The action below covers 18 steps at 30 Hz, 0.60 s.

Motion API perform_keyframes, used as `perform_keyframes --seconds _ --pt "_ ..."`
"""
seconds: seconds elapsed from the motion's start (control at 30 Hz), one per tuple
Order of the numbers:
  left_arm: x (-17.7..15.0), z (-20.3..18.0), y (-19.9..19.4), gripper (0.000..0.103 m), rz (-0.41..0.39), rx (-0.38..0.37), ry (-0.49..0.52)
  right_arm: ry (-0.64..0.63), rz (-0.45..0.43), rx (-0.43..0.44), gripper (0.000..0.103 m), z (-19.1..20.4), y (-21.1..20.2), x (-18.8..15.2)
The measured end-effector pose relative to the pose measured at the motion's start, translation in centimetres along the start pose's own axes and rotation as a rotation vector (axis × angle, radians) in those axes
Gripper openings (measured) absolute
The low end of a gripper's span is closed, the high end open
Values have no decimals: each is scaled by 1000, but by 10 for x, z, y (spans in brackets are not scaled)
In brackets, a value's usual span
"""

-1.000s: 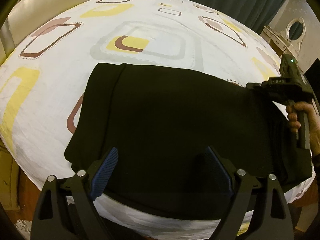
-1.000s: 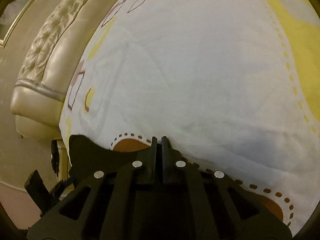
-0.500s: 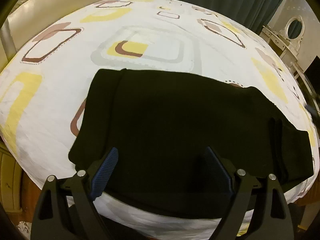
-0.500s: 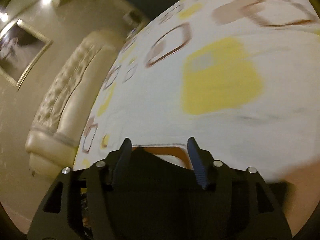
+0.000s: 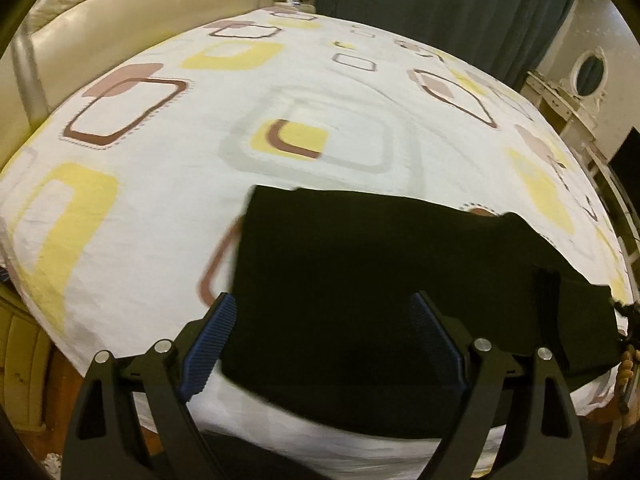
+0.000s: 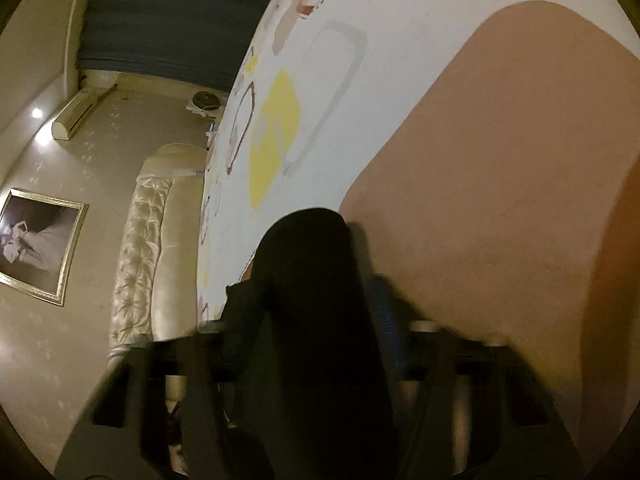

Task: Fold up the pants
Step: 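Grasp the folded pants edge with the right gripper while the left gripper grasps the other edge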

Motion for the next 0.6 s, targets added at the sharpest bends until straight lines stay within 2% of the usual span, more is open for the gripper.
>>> perform_keyframes --seconds 0.07,0.2,0.33,0.47,0.6 --pt "0 9 -4 88 -5 12 -10 23 6 -8 18 -7 6 0" --pt "-1 28 -9 87 -1 31 -21 22 -3 -14 18 -11 4 -1" --pt "-3 42 -11 88 5 13 -52 5 7 -11 29 -8 -8 -5" --pt "-6 49 -8 88 26 -31 -67 -13 23 -9 40 -14 -29 -24" --pt "-9 53 -5 87 42 -67 -85 -25 68 -4 41 -23 -41 -53"
Point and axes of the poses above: each gripper's, at about its wrist camera, not at the fingertips, and y roughly the way its jaws point, z to its left, x to its top, the point moved 7 cm from there along y, roughly the way its jaws point, and after that the axes turned 14 degrees about -x, right-handed, at the moved point
